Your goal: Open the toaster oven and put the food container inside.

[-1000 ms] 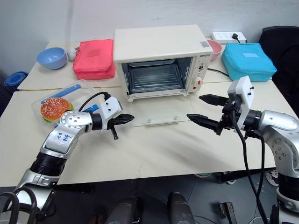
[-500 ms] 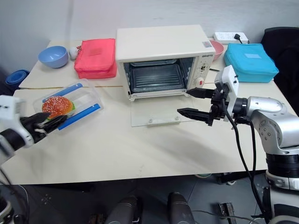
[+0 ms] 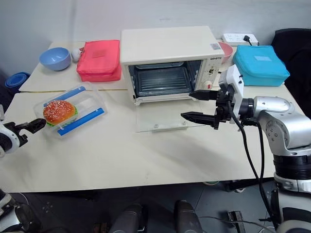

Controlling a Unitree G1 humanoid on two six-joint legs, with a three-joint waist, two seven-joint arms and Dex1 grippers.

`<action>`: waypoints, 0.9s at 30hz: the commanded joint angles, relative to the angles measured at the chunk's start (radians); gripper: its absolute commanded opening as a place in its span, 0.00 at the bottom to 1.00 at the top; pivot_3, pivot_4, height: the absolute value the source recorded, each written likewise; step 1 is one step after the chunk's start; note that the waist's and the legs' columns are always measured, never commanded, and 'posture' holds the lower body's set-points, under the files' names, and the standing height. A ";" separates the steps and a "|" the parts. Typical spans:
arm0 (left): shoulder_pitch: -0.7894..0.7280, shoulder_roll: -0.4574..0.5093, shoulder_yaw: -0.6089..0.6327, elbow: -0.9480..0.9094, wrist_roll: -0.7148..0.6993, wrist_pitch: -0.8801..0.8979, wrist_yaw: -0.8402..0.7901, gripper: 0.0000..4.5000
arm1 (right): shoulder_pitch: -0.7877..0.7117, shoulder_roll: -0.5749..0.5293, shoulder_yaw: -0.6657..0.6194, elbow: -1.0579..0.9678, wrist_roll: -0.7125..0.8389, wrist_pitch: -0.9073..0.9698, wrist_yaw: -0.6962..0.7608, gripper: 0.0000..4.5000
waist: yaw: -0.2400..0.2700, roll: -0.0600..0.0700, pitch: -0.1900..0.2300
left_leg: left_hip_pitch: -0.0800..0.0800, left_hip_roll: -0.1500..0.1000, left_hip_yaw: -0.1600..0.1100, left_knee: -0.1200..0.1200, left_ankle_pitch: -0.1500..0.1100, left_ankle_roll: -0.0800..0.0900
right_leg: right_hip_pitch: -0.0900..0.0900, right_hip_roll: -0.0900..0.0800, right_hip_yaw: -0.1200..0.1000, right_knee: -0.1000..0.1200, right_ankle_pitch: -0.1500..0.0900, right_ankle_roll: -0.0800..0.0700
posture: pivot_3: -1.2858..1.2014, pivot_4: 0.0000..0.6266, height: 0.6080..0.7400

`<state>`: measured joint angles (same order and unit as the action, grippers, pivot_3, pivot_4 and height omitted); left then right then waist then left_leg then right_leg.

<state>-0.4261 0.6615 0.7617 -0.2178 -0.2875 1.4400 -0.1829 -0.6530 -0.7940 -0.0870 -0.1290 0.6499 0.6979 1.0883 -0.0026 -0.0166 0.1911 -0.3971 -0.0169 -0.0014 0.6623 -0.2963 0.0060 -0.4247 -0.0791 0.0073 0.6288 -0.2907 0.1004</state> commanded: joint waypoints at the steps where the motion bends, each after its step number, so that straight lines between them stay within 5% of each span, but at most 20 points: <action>1: -0.026 0.024 -0.019 0.080 0.047 -0.054 0.045 1.00 | 0.021 -0.012 -0.051 -0.056 0.018 -0.004 -0.025 1.00 | -0.001 0.000 0.000 | 0.000 0.000 0.000 0.000 0.000 0.000 | -0.001 0.000 0.000 0.000 0.000 0.000 | 0.52 0.24 1.00; 14: -0.154 0.072 -0.178 0.337 0.060 -0.198 0.027 1.00 | 0.078 -0.012 -0.094 -0.116 0.041 0.011 -0.080 1.00 | 0.003 -0.001 0.000 | -0.001 0.000 0.001 0.000 0.000 0.000 | -0.002 0.000 0.000 0.001 0.000 0.000 | 0.52 0.24 1.00; 27: -0.123 0.149 -0.271 0.391 0.069 -0.251 -0.036 0.11 | 0.115 -0.026 -0.116 -0.134 0.053 0.004 -0.091 1.00 | -0.003 -0.001 -0.001 | -0.002 0.000 0.001 0.000 0.001 -0.001 | -0.003 0.000 0.001 0.002 0.000 0.000 | 0.52 0.24 1.00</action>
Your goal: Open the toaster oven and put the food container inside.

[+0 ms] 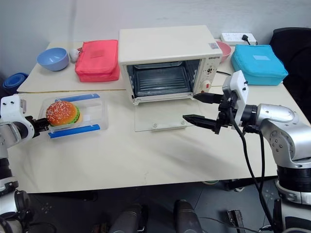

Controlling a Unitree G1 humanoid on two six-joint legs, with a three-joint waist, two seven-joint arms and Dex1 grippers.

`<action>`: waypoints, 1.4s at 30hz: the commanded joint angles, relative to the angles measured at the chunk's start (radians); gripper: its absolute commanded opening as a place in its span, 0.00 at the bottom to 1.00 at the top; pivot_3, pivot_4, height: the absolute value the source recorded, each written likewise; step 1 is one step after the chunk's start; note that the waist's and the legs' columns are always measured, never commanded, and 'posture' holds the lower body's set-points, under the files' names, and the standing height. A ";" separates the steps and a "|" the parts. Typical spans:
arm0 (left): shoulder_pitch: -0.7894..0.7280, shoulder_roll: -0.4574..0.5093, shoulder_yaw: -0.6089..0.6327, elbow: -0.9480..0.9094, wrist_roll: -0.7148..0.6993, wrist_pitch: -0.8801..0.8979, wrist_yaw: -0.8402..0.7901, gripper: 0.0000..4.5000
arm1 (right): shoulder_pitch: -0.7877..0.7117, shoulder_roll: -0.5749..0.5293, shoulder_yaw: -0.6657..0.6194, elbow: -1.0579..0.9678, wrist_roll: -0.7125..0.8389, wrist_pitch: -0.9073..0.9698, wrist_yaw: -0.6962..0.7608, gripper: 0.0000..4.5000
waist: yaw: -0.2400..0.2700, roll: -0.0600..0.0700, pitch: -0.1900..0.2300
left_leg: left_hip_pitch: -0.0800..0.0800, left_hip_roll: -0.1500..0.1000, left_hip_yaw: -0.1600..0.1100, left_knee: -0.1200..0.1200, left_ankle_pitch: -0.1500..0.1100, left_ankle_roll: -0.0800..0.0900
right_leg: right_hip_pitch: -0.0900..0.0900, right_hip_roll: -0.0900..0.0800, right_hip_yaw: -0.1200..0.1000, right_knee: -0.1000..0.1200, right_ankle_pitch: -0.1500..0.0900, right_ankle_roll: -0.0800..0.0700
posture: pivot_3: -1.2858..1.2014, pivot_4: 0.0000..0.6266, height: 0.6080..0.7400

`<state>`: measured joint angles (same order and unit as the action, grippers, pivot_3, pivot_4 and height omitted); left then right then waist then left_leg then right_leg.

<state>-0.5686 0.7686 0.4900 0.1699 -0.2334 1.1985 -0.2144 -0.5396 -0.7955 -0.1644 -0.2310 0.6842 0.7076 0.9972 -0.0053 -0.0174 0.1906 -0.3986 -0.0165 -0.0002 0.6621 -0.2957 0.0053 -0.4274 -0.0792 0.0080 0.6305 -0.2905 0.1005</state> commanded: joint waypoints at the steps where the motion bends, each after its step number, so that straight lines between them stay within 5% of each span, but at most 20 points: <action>1: 0.024 0.048 -0.003 -0.001 0.012 -0.008 -0.014 0.06 | 0.006 -0.027 -0.043 -0.033 0.021 -0.003 0.001 1.00 | -0.001 0.000 0.000 | 0.000 0.000 0.000 0.000 0.000 0.000 | 0.000 0.000 0.000 0.000 0.000 0.000 | 0.52 0.24 1.00; 9: 0.089 0.060 -0.032 -0.231 -0.092 0.068 -0.137 0.05 | 0.054 -0.066 -0.072 -0.026 0.028 0.004 0.005 1.00 | 0.003 0.000 0.000 | -0.001 0.000 0.000 0.000 0.000 0.001 | 0.000 -0.001 0.000 -0.001 0.000 0.000 | 0.52 0.24 1.00; 18: -0.028 -0.068 -0.076 -0.544 -0.275 0.313 -0.180 0.05 | 0.133 -0.128 -0.163 -0.045 0.056 0.031 0.007 1.00 | 0.015 -0.001 0.000 | -0.005 -0.001 -0.003 0.002 0.000 0.000 | -0.001 -0.001 -0.002 -0.002 0.000 0.000 | 0.52 0.24 1.00; 28: -0.262 -0.298 -0.257 -0.443 -0.188 0.310 -0.019 0.05 | 0.193 -0.121 -0.214 -0.090 0.072 0.040 -0.046 1.00 | 0.014 -0.001 0.000 | -0.004 -0.003 -0.002 0.003 0.003 -0.001 | -0.001 0.001 -0.001 0.003 0.001 0.001 | 0.52 0.24 1.00; 37: -0.379 -0.558 -0.261 -0.322 -0.050 0.269 0.196 0.05 | 0.253 -0.117 -0.260 -0.140 0.092 0.043 -0.101 1.00 | 0.028 -0.002 0.000 | -0.005 -0.003 0.000 0.004 0.003 -0.001 | -0.001 0.001 -0.002 0.007 0.001 0.002 | 0.52 0.24 1.00; 42: -0.385 -0.616 -0.238 -0.330 -0.056 0.264 0.195 0.40 | 0.281 -0.119 -0.280 -0.146 0.096 0.041 -0.130 1.00 | 0.030 -0.002 0.000 | -0.004 -0.003 0.000 0.004 0.004 -0.001 | -0.002 0.001 -0.002 0.007 0.002 0.002 | 0.52 0.24 1.00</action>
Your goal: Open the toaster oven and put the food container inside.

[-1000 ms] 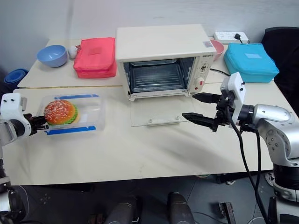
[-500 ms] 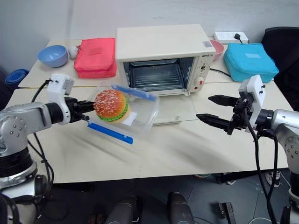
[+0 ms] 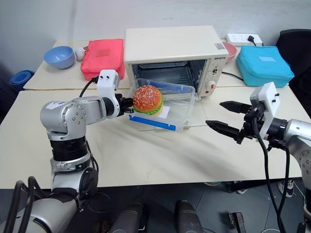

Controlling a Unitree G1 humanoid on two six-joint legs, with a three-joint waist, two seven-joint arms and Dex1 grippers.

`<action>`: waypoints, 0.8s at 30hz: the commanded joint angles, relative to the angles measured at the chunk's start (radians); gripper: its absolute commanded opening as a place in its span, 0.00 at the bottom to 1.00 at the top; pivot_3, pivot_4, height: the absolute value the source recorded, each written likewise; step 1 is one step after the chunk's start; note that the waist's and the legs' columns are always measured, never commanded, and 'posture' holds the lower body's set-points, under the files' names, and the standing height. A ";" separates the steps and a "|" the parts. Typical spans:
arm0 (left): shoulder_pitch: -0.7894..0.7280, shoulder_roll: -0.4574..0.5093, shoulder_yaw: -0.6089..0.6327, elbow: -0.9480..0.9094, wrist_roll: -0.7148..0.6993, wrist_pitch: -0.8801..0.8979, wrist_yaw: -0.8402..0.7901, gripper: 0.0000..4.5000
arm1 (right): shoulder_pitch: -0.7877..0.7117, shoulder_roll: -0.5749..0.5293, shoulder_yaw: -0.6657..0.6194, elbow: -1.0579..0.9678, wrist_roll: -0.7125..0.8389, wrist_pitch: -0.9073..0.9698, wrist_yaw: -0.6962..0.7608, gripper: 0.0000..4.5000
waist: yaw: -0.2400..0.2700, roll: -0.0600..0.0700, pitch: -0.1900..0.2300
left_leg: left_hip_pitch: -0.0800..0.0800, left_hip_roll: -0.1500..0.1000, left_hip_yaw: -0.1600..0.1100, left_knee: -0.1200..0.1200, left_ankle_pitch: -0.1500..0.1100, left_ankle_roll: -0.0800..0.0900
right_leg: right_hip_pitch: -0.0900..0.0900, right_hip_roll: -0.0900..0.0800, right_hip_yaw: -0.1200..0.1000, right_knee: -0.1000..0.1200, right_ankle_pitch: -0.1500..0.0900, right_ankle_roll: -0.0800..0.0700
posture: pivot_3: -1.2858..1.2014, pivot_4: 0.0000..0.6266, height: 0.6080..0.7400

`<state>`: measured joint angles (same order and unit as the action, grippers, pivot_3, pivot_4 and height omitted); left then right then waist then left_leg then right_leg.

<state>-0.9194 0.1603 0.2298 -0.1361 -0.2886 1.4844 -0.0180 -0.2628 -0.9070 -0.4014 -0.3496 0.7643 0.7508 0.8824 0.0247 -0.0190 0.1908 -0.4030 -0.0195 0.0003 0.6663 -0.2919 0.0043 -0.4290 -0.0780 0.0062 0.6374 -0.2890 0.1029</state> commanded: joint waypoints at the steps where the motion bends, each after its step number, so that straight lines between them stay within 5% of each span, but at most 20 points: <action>1: -0.031 -0.008 0.034 -0.030 -0.004 -0.033 -0.005 0.46 | 0.010 -0.009 -0.046 -0.028 0.016 -0.004 -0.016 1.00 | 0.000 0.000 0.000 | 0.000 0.000 0.000 0.000 0.000 0.000 | 0.000 0.000 0.000 0.000 0.000 0.000 | 0.52 0.24 1.00; 2: -0.026 -0.017 0.063 -0.042 -0.018 -0.051 -0.013 0.52 | 0.015 -0.011 -0.046 -0.029 0.014 -0.006 -0.018 1.00 | 0.000 0.000 0.000 | 0.000 0.000 0.000 0.000 0.000 0.000 | 0.000 0.000 0.000 0.000 0.000 0.000 | 0.52 0.24 1.00; 7: 0.003 -0.019 0.169 -0.121 -0.102 -0.067 -0.087 0.52 | 0.028 -0.010 -0.042 -0.040 0.016 -0.008 -0.034 1.00 | -0.001 0.000 0.000 | 0.000 0.000 0.001 0.000 0.000 0.000 | 0.000 0.000 0.000 0.000 0.000 0.000 | 0.52 0.24 1.00; 11: 0.069 0.074 0.199 -0.201 -0.218 -0.128 -0.247 0.52 | 0.041 -0.006 -0.046 -0.070 0.040 0.004 -0.044 1.00 | -0.004 0.000 0.000 | 0.001 0.000 0.002 0.000 0.000 0.000 | 0.000 0.000 0.000 0.000 0.000 0.000 | 0.52 0.24 1.00; 14: 0.170 0.252 0.282 -0.249 -0.416 -0.153 -0.526 0.48 | 0.049 0.025 -0.027 -0.131 0.104 0.036 -0.069 1.00 | -0.011 0.000 0.000 | 0.001 0.002 0.003 0.000 0.001 -0.001 | 0.000 0.002 0.000 0.000 0.000 0.000 | 0.52 0.24 1.00; 17: 0.250 0.370 0.267 -0.242 -0.510 -0.203 -0.693 0.33 | 0.062 0.048 -0.008 -0.178 0.160 0.062 -0.085 0.86 | -0.013 0.000 0.000 | 0.002 0.003 0.003 0.000 0.001 -0.001 | 0.000 0.002 0.000 -0.001 0.000 0.000 | 0.52 0.24 1.00; 22: 0.396 0.551 0.051 -0.227 -0.462 -0.368 -0.897 0.00 | 0.105 0.093 0.083 -0.248 0.179 0.080 -0.125 0.49 | 0.000 0.000 0.000 | 0.005 0.001 -0.001 0.000 0.000 0.001 | 0.006 -0.001 0.002 -0.008 -0.001 -0.001 | 0.52 0.24 1.00; 24: 0.411 0.562 -0.025 -0.207 -0.422 -0.439 -0.911 0.00 | 0.109 0.121 0.127 -0.242 0.154 0.070 -0.148 0.34 | 0.001 0.000 0.000 | 0.005 0.000 -0.003 -0.001 -0.001 0.003 | 0.008 -0.003 0.001 -0.010 0.000 -0.001 | 0.52 0.24 1.00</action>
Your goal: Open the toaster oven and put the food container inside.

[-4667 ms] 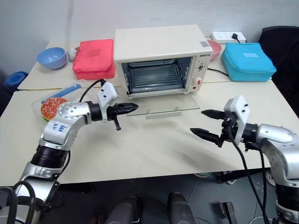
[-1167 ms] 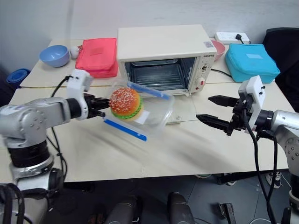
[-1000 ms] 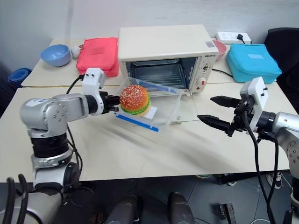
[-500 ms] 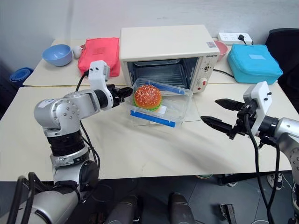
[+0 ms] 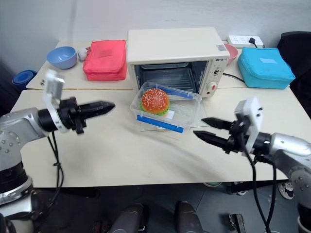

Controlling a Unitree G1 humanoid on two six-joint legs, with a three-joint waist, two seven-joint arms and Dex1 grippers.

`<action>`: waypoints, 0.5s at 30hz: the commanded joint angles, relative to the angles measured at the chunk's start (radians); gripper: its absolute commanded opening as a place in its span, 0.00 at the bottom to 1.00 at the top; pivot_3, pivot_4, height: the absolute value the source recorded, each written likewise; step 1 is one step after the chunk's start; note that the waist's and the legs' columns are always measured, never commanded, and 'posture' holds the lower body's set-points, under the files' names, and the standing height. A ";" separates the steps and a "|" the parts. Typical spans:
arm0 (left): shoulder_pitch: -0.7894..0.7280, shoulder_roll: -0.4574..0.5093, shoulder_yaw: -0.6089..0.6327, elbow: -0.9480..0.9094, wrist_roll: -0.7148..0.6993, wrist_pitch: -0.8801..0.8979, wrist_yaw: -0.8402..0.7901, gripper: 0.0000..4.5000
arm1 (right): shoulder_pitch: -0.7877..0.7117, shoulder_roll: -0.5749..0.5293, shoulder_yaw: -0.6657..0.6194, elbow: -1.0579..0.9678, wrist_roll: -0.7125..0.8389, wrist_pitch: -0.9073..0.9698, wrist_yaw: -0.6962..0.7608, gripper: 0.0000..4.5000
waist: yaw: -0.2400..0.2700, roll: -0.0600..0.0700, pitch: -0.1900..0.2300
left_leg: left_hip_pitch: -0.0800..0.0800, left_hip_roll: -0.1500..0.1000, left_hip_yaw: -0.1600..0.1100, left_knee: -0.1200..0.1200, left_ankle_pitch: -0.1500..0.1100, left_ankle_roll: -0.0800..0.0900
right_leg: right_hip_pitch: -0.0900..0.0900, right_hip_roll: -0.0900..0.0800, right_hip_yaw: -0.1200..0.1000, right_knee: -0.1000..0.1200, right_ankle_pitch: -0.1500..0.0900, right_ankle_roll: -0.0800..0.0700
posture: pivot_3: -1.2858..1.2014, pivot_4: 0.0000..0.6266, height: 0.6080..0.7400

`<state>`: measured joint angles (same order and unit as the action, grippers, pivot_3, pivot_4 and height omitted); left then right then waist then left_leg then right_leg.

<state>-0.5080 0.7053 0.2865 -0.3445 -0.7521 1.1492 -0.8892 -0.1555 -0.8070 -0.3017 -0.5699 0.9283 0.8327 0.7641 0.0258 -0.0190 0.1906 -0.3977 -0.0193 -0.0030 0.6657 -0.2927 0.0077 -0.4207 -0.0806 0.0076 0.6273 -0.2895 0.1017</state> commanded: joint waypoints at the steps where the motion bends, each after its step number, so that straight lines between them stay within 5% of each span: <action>1: 0.002 0.015 -0.123 0.012 0.066 -0.140 -0.045 0.00 | 0.005 0.034 0.057 -0.018 -0.034 -0.023 -0.040 0.26 | 0.000 0.000 0.000 | 0.000 0.000 -0.001 0.000 -0.001 0.003 | 0.000 -0.001 0.000 0.000 0.000 0.000 | 0.52 0.24 1.00; 5: -0.014 -0.012 -0.268 0.081 0.173 -0.279 -0.050 0.00 | -0.019 0.085 0.171 0.020 -0.136 -0.065 -0.076 0.00 | -0.004 0.000 0.000 | 0.001 0.000 -0.001 -0.002 -0.002 0.003 | 0.001 0.000 0.000 -0.001 0.000 0.000 | 0.52 0.24 1.00; 15: -0.150 -0.207 -0.404 0.296 0.315 -0.402 0.063 0.00 | -0.217 0.167 0.356 0.282 -0.452 -0.207 -0.142 0.00 | -0.005 0.000 0.000 | 0.001 0.000 0.000 -0.001 -0.002 0.003 | 0.000 0.002 -0.001 0.001 0.000 0.000 | 0.52 0.24 1.00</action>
<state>-0.6316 0.5133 -0.1214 -0.0556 -0.4471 0.7680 -0.8472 -0.3452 -0.6488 0.0625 -0.3065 0.5194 0.6731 0.6348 0.0205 -0.0188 0.1905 -0.3966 -0.0198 -0.0025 0.6645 -0.2943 0.0110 -0.4207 -0.0789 0.0069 0.6282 -0.2891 0.1016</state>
